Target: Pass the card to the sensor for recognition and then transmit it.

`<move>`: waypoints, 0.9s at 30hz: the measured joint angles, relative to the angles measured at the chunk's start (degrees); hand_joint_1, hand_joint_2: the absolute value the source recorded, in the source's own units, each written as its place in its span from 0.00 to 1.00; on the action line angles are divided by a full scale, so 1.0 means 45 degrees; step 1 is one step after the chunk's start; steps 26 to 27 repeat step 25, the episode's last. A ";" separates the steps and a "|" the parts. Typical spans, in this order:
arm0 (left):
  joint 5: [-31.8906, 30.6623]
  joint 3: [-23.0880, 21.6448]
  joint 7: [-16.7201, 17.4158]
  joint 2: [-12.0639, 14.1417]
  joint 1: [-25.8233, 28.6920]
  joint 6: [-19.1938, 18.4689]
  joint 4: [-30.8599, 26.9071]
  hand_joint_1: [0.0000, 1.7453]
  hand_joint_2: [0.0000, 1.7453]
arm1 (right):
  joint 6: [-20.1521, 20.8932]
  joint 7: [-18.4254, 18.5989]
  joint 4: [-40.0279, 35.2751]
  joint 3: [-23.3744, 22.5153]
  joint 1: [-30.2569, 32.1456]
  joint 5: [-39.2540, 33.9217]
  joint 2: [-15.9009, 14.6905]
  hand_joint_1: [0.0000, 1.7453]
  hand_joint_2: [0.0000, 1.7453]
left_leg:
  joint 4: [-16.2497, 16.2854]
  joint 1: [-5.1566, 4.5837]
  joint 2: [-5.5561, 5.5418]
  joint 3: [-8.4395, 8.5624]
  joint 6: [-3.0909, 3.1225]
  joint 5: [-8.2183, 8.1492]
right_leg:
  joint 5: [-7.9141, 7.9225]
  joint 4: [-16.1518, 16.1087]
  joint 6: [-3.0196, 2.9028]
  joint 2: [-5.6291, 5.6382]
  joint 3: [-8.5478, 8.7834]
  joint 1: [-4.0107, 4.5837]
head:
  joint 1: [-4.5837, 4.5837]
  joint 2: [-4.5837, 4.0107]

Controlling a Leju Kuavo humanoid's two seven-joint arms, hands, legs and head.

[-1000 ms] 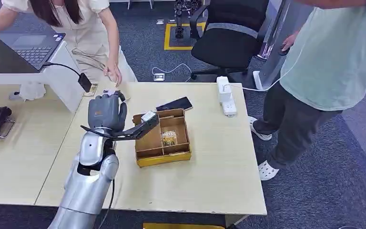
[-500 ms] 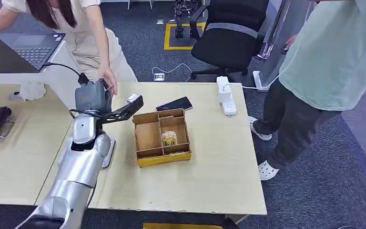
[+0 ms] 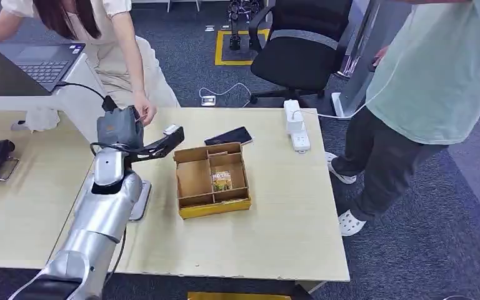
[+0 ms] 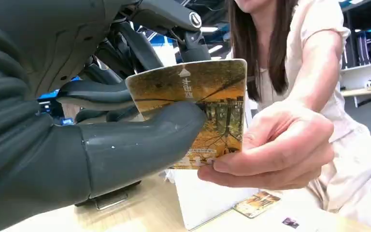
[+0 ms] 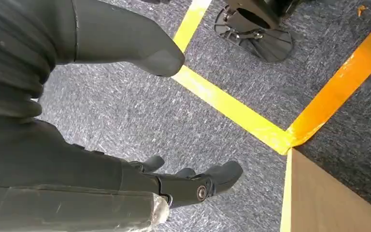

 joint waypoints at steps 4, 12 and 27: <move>0.0000 0.0092 0.0058 0.0170 -0.0227 0.0112 0.0437 1.00 1.00 | -0.0015 0.0005 0.0005 0.0087 -0.0017 -0.0019 0.0000 0.00 1.00 | 0.0000 0.0000 0.0000 0.0000 0.0000 0.0000 | 0.0001 0.0003 -0.0002 0.0002 0.0000 0.0000 | -0.0005 0.0005; -0.0005 0.0384 0.0117 0.0354 -0.0196 0.0204 0.0563 0.00 1.00 | -0.0039 0.0044 0.0005 0.0243 -0.0014 -0.0136 0.0000 0.00 1.00 | 0.0000 0.0000 0.0000 -0.0007 0.0000 0.0000 | 0.0001 0.0003 -0.0002 0.0002 -0.0001 0.0000 | 0.0000 0.0005; -0.0005 0.1502 0.0593 0.1468 0.0035 0.0262 0.0504 0.00 1.00 | -0.0122 0.0092 0.0005 0.0277 0.0054 -0.0447 0.0000 0.00 1.00 | -0.0003 0.0007 0.0027 -0.0005 -0.0004 0.0003 | 0.0005 0.0012 -0.0009 0.0032 -0.0010 0.0006 | 0.0000 0.0000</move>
